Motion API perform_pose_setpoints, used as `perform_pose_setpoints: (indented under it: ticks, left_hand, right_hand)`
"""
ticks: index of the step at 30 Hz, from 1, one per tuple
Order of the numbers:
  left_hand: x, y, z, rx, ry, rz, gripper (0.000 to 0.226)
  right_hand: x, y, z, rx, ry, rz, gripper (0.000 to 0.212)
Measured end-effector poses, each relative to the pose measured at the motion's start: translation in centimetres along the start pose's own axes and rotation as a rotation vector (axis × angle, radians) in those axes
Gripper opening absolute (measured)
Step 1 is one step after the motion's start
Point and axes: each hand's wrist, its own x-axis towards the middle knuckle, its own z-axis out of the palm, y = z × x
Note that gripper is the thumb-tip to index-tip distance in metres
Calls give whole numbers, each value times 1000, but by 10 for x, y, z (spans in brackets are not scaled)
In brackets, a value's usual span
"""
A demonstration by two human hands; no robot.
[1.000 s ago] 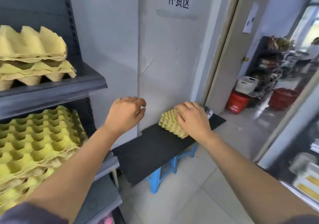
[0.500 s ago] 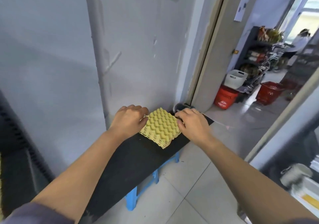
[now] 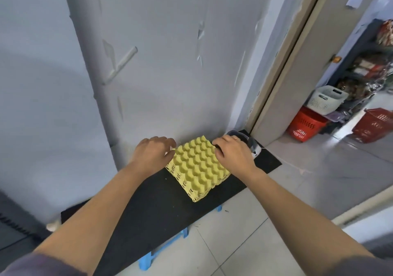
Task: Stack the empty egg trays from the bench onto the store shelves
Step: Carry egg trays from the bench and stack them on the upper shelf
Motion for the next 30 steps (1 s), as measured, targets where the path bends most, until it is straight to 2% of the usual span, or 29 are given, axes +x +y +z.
perform_pose_setpoints:
  ticks: [8, 14, 21, 27, 30]
  left_hand:
    - [83, 2, 70, -42, -112, -75, 30]
    - [100, 4, 134, -18, -202, -219, 37]
    - [119, 17, 238, -33, -231, -380, 50]
    - [120, 16, 327, -130, -148, -627, 69]
    - [111, 13, 370, -328, -109, -811, 84]
  right_hand:
    - [50, 78, 57, 9, -182, 123, 33]
    - [66, 134, 110, 37, -309, 133, 33]
    - [83, 203, 201, 82, -467, 174, 45]
    - [84, 235, 301, 184, -581, 321, 50]
    - [85, 246, 343, 218, -603, 396, 52]
